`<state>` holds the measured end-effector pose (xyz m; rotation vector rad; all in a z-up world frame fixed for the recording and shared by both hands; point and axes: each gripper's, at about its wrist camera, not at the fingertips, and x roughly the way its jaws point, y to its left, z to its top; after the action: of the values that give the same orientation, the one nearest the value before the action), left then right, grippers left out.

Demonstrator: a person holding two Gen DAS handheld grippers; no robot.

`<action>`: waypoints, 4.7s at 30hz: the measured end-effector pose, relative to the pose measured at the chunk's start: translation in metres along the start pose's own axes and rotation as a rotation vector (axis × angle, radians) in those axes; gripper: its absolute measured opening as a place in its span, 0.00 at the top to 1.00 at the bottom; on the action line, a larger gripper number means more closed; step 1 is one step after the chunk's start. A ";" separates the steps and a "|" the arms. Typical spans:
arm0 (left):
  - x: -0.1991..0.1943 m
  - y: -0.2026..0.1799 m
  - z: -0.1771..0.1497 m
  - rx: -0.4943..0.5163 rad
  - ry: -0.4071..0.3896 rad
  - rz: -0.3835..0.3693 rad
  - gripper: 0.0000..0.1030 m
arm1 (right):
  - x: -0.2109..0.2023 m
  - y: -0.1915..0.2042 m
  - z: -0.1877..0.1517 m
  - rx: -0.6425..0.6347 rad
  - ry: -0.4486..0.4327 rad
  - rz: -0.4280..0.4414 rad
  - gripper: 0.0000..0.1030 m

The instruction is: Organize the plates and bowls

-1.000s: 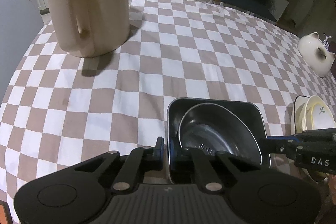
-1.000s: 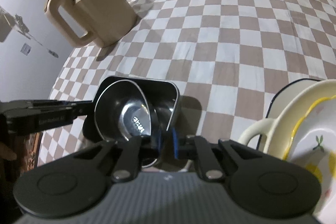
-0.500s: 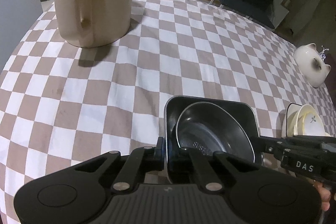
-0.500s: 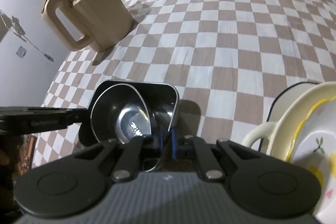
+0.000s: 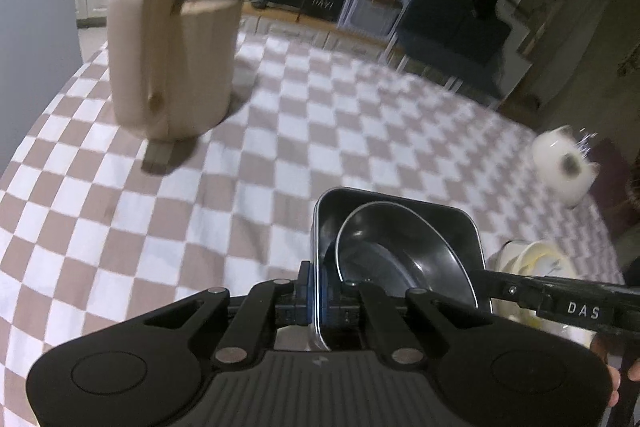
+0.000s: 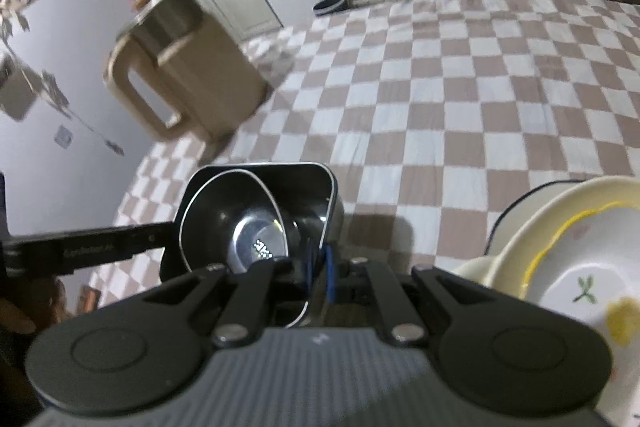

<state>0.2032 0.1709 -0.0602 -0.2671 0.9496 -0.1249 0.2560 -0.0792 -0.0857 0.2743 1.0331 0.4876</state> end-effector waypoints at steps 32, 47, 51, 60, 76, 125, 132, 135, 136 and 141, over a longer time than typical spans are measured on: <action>0.026 -0.187 -0.010 0.187 0.003 -0.239 0.95 | -0.152 -0.126 -0.024 0.233 -0.228 -0.155 0.92; 0.044 -0.205 -0.023 0.212 0.080 -0.213 0.95 | -0.147 -0.130 -0.028 0.246 -0.150 -0.205 0.92; 0.046 -0.208 -0.025 0.222 0.093 -0.207 0.95 | -0.151 -0.135 -0.032 0.243 -0.134 -0.209 0.92; 0.047 -0.211 -0.029 0.241 0.107 -0.192 0.95 | -0.149 -0.138 -0.035 0.242 -0.099 -0.231 0.92; 0.055 -0.210 -0.034 0.259 0.144 -0.167 0.93 | -0.138 -0.136 -0.033 0.233 -0.052 -0.252 0.92; -0.055 -0.201 -0.040 0.197 -0.150 -0.056 0.00 | -0.213 -0.090 -0.049 0.056 -0.289 -0.355 0.16; -0.094 -0.206 -0.062 0.205 -0.243 -0.057 0.00 | -0.244 -0.071 -0.070 0.000 -0.401 -0.328 0.01; -0.109 -0.207 -0.072 0.224 -0.291 -0.052 0.00 | -0.249 -0.060 -0.077 -0.017 -0.439 -0.339 0.00; -0.114 -0.208 -0.076 0.234 -0.309 -0.045 0.00 | -0.251 -0.057 -0.081 -0.026 -0.450 -0.339 0.00; -0.132 -0.207 -0.094 0.249 -0.369 0.018 0.00 | -0.258 -0.042 -0.096 -0.077 -0.483 -0.378 0.00</action>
<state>0.0525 -0.0144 0.0498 -0.0471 0.5623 -0.1693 0.0755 -0.2477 0.0427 0.1133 0.5719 0.1049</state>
